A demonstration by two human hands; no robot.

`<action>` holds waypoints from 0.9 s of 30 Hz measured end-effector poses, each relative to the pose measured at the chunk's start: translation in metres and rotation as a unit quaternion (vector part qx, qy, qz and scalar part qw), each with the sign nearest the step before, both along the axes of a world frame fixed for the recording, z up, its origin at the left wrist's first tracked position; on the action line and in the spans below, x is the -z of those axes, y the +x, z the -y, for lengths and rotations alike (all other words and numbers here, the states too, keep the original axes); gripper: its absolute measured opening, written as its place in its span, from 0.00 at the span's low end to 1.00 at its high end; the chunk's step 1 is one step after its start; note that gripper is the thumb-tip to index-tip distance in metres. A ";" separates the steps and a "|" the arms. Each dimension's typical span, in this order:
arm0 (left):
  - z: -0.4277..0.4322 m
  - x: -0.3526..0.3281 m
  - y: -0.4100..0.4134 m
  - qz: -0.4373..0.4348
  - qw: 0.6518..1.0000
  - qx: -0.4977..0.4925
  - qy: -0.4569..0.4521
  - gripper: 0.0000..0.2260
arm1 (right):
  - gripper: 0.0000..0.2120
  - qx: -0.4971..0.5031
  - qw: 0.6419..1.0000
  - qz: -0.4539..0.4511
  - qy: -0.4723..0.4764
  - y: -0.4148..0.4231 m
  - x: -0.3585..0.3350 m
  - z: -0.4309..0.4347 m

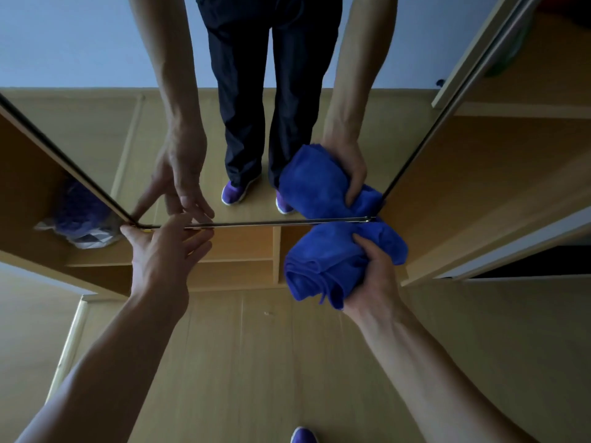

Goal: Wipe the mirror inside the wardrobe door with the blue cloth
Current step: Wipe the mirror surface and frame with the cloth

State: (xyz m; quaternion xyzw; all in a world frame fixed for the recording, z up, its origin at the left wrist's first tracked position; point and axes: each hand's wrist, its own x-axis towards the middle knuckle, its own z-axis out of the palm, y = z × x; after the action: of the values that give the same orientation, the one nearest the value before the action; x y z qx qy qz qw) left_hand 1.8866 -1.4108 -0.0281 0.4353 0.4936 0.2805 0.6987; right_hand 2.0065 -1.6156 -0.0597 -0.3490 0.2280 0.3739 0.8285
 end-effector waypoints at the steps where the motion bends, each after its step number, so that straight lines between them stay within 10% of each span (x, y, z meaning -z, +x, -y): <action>1: 0.002 0.000 0.001 0.001 1.000 -0.003 -0.002 0.40 | 0.13 0.004 1.000 0.010 -0.026 0.007 -0.001 0.007; 13: 0.062 -0.004 0.040 0.093 0.977 0.062 -0.182 0.05 | 0.19 -0.026 0.947 0.189 -0.259 0.046 -0.020 0.050; 27: 0.103 0.000 0.075 0.176 0.936 0.041 -0.303 0.11 | 0.18 -0.022 0.919 0.277 -0.280 0.062 -0.085 0.055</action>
State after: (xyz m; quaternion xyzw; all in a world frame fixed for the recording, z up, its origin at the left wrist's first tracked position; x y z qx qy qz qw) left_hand 1.9614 -1.5138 -0.0277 0.1668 0.4059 0.1612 0.8840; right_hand 2.0688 -1.6709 0.0257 -0.6610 0.0771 0.2017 0.7186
